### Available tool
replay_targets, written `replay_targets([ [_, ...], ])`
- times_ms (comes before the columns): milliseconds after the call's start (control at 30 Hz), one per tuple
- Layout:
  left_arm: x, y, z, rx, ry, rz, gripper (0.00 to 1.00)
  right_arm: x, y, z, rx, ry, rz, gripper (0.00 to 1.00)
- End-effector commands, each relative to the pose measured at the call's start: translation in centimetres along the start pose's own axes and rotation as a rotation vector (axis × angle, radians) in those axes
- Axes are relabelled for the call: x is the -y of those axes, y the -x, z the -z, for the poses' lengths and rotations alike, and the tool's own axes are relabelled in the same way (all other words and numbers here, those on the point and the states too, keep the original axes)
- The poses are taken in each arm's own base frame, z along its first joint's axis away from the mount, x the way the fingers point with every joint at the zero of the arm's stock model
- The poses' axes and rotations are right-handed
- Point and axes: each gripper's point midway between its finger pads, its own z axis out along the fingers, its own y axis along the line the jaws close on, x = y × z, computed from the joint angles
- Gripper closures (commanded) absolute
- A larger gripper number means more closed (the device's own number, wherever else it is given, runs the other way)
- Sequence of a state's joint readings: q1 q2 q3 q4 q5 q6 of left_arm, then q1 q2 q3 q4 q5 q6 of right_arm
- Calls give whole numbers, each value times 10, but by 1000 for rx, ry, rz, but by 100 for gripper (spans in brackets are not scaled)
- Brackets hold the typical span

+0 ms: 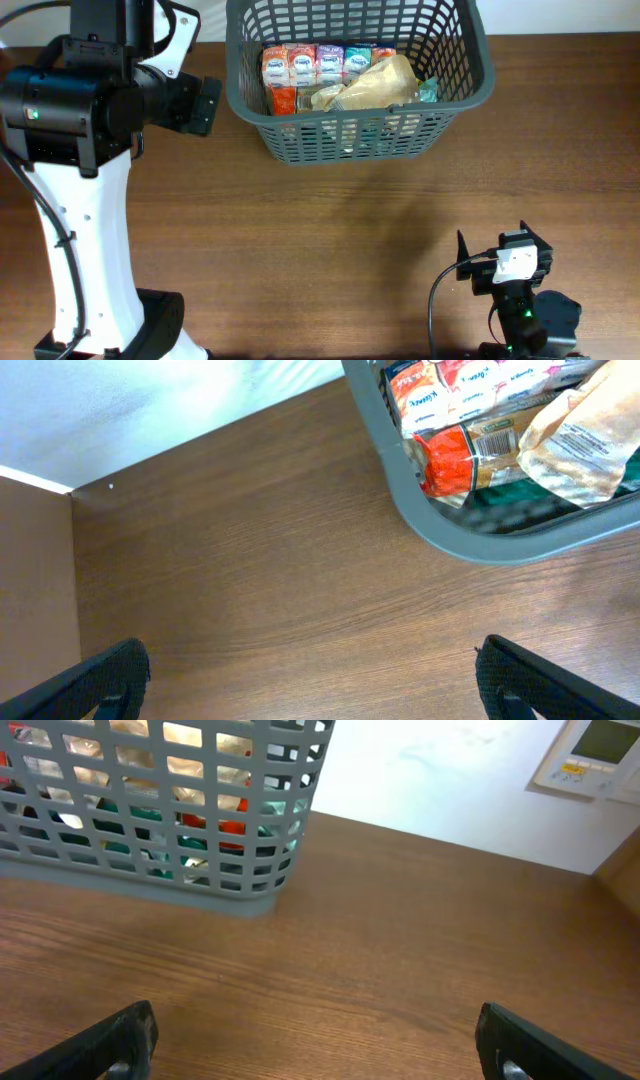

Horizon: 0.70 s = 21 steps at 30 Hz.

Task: Pack container

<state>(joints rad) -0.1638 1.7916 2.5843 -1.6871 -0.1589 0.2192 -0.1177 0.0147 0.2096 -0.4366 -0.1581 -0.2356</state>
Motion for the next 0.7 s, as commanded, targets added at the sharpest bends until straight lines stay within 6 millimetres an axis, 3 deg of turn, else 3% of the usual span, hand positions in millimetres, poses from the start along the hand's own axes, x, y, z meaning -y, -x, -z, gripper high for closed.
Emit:
replay_targets([
  [0,-1,0,-1,-2,6,10,1,-1,-8,-3,-12,-4,-9,1],
  [167,-2,0,-1,-2,7,11,1,-5,-34,-11,-66,9,-17,1],
  [667,3,1,4,9,0,0,1,-5,-34,-11,-66,9,-17,1],
])
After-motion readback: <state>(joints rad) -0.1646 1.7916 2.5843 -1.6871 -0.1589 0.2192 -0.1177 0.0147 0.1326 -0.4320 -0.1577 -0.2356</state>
